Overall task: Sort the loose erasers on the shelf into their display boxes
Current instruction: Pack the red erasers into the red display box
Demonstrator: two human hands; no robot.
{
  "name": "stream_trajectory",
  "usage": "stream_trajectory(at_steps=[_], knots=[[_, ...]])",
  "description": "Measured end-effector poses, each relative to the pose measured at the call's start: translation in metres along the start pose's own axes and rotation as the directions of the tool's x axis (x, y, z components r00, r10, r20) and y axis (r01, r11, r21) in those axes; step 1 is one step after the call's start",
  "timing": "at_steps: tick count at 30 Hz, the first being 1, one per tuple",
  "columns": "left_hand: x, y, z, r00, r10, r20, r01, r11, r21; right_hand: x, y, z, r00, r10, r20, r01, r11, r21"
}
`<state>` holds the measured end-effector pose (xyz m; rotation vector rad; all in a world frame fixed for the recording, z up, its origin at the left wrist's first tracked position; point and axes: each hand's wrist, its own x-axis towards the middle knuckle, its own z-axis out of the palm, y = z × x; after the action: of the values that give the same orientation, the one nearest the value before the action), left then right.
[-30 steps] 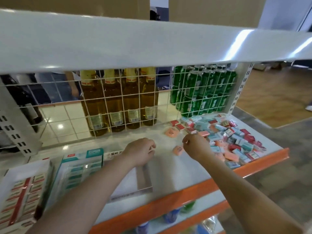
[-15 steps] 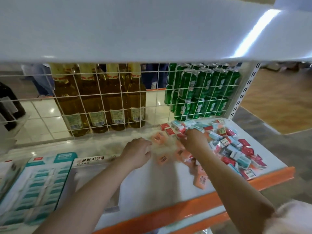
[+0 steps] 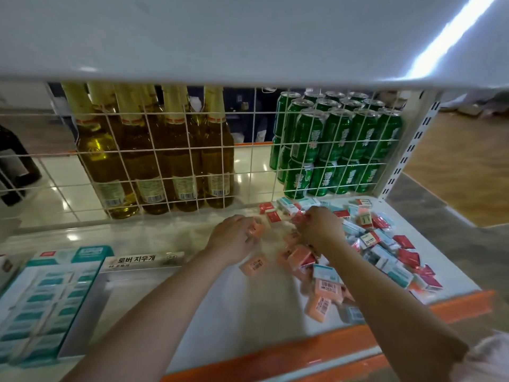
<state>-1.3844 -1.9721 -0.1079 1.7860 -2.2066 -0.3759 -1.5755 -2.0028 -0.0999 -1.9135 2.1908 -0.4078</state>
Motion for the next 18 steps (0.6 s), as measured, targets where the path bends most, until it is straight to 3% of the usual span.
stream_trajectory(at_steps=[8,14,18], knots=[[0.035,0.028,0.024,0.992,0.091,0.085,-0.091,0.996,-0.008,-0.006,0.011,-0.004,0.999,-0.038,-0.013,0.039,0.982,0.186],[0.049,0.032,0.035,0.974,-0.019,0.225,-0.023,0.982,0.186,-0.007,0.017,-0.015,0.995,-0.094,-0.031,0.098,0.978,0.185],[0.05,0.032,0.033,0.992,0.016,0.124,-0.034,0.99,0.139,-0.008,0.021,-0.018,0.996,-0.085,-0.027,0.089,0.978,0.188]])
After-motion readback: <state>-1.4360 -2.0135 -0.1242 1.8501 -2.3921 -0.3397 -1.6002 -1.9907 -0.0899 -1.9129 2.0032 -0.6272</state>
